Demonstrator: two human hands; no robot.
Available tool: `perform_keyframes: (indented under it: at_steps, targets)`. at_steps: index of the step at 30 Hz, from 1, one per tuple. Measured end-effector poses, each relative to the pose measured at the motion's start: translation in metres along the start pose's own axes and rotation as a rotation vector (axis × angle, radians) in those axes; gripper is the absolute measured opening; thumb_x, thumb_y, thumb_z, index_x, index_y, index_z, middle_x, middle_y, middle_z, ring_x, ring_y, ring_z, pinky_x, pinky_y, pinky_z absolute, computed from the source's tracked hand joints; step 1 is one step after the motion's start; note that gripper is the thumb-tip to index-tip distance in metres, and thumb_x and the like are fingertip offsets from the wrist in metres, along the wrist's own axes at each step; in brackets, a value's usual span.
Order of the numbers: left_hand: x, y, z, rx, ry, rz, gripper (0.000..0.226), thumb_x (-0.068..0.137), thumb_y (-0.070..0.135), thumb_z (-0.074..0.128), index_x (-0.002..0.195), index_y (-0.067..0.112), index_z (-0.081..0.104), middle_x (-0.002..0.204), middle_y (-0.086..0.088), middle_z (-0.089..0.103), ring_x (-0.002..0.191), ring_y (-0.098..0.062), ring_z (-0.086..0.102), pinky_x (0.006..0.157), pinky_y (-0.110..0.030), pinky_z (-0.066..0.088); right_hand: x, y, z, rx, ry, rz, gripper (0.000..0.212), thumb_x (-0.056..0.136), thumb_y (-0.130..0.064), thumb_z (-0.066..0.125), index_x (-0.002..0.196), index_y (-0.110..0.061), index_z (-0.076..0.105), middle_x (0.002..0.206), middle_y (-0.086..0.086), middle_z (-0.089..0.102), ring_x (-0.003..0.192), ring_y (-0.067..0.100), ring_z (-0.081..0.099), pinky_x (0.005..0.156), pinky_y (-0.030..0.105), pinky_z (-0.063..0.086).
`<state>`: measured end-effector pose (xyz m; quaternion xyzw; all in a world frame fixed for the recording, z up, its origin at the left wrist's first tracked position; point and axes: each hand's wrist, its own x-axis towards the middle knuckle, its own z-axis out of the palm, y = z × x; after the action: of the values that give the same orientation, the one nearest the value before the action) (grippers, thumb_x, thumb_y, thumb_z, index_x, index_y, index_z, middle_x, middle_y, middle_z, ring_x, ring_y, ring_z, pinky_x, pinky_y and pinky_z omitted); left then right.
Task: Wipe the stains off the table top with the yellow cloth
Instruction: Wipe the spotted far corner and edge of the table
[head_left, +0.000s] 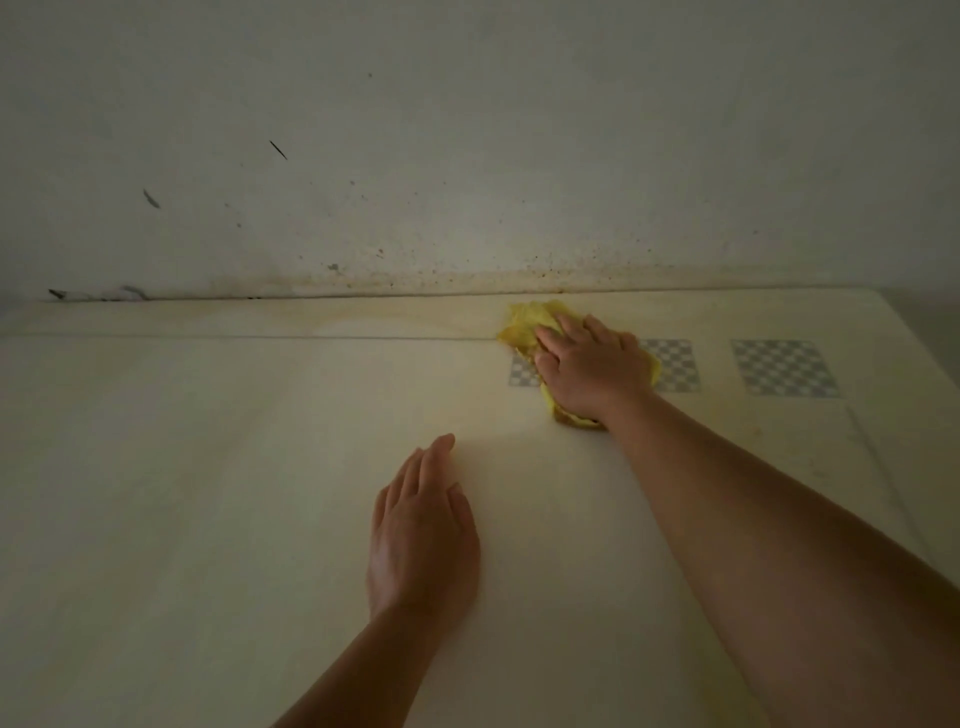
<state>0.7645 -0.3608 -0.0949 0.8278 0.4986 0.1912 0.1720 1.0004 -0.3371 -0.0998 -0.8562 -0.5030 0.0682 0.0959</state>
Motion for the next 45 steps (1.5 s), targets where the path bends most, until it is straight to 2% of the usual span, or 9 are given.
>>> perform_keyframes:
  at_steps: [10, 18, 23, 27, 32, 35, 37, 41, 45]
  targets:
    - [0.002, -0.003, -0.001, 0.012, 0.016, 0.023, 0.05, 0.087, 0.02, 0.039, 0.135, 0.033, 0.033, 0.142, 0.007, 0.044, 0.128, -0.016, 0.039, 0.108, -0.028, 0.028, 0.021, 0.033, -0.008, -0.013, 0.119, 0.185, 0.044, 0.098, -0.037, 0.017, 0.139, -0.029, 0.03, 0.156, 0.001, 0.017, 0.14, 0.026, 0.014, 0.11, 0.051, 0.016]
    - [0.002, -0.005, -0.001, -0.005, 0.02, 0.037, 0.049, 0.087, 0.02, 0.04, 0.134, 0.03, 0.035, 0.142, 0.002, 0.046, 0.127, -0.02, 0.043, 0.108, -0.034, 0.033, -0.028, 0.118, -0.035, -0.055, 0.198, 0.446, 0.038, 0.096, -0.032, 0.023, 0.128, -0.024, 0.042, 0.149, 0.006, 0.027, 0.13, 0.034, 0.024, 0.102, 0.049, 0.024]
    - [0.002, -0.005, 0.0, -0.01, 0.029, 0.049, 0.047, 0.086, 0.019, 0.04, 0.133, 0.028, 0.037, 0.14, 0.0, 0.049, 0.125, -0.023, 0.045, 0.107, -0.038, 0.035, -0.057, 0.149, -0.043, 0.004, 0.208, 0.555, 0.041, 0.093, -0.027, 0.028, 0.133, -0.021, 0.033, 0.147, 0.015, 0.03, 0.129, 0.038, 0.028, 0.104, 0.05, 0.024]
    - [0.003, -0.005, 0.001, -0.003, 0.048, 0.087, 0.044, 0.085, 0.016, 0.041, 0.128, 0.023, 0.044, 0.135, -0.005, 0.053, 0.122, -0.026, 0.048, 0.106, -0.038, 0.035, -0.073, 0.15, -0.043, 0.071, 0.188, 0.452, 0.054, 0.092, -0.024, 0.031, 0.143, -0.032, 0.02, 0.146, 0.015, 0.036, 0.128, 0.039, 0.036, 0.105, 0.047, 0.03]
    - [0.001, -0.002, -0.001, -0.035, 0.057, 0.126, 0.027, 0.087, 0.015, 0.042, 0.107, 0.017, 0.06, 0.124, -0.006, 0.06, 0.114, -0.028, 0.052, 0.099, -0.037, 0.038, -0.12, 0.121, -0.044, 0.425, 0.111, 0.191, 0.051, 0.087, -0.011, 0.045, 0.12, -0.049, 0.053, 0.145, -0.004, 0.041, 0.125, 0.021, 0.046, 0.098, 0.027, 0.036]
    - [0.002, -0.005, -0.004, -0.045, 0.005, 0.128, 0.027, 0.088, 0.016, 0.041, 0.108, 0.019, 0.06, 0.128, -0.006, 0.057, 0.118, -0.029, 0.051, 0.098, -0.037, 0.039, -0.151, 0.091, -0.042, 0.528, 0.029, 0.088, 0.05, 0.082, -0.003, 0.051, 0.107, -0.044, 0.064, 0.141, -0.005, 0.047, 0.128, 0.018, 0.041, 0.108, 0.027, 0.026]
    - [-0.001, -0.008, -0.008, -0.042, -0.054, 0.158, 0.028, 0.089, 0.014, 0.041, 0.11, 0.018, 0.059, 0.129, -0.007, 0.056, 0.118, -0.03, 0.051, 0.098, -0.036, 0.039, -0.175, 0.073, -0.038, 0.571, 0.013, 0.032, 0.048, 0.079, -0.003, 0.054, 0.096, -0.045, 0.068, 0.134, -0.005, 0.054, 0.124, 0.015, 0.046, 0.11, 0.031, 0.028]
    - [-0.024, -0.011, -0.019, -0.037, -0.072, 0.188, 0.028, 0.09, 0.011, 0.042, 0.11, 0.013, 0.061, 0.128, -0.011, 0.058, 0.119, -0.03, 0.052, 0.099, -0.036, 0.039, -0.229, 0.044, -0.033, 0.652, -0.028, -0.042, 0.044, 0.073, 0.001, 0.057, 0.08, -0.039, 0.073, 0.091, -0.022, 0.064, 0.099, -0.001, 0.056, 0.088, 0.009, 0.039]
    - [-0.066, -0.011, -0.025, -0.074, -0.086, 0.22, 0.027, 0.087, 0.007, 0.043, 0.104, 0.012, 0.063, 0.122, -0.012, 0.062, 0.12, -0.029, 0.052, 0.098, -0.035, 0.039, -0.283, 0.023, -0.025, 0.731, -0.068, -0.099, 0.041, 0.069, 0.007, 0.057, 0.077, -0.029, 0.076, 0.085, -0.02, 0.067, 0.091, -0.004, 0.059, 0.082, 0.007, 0.041]
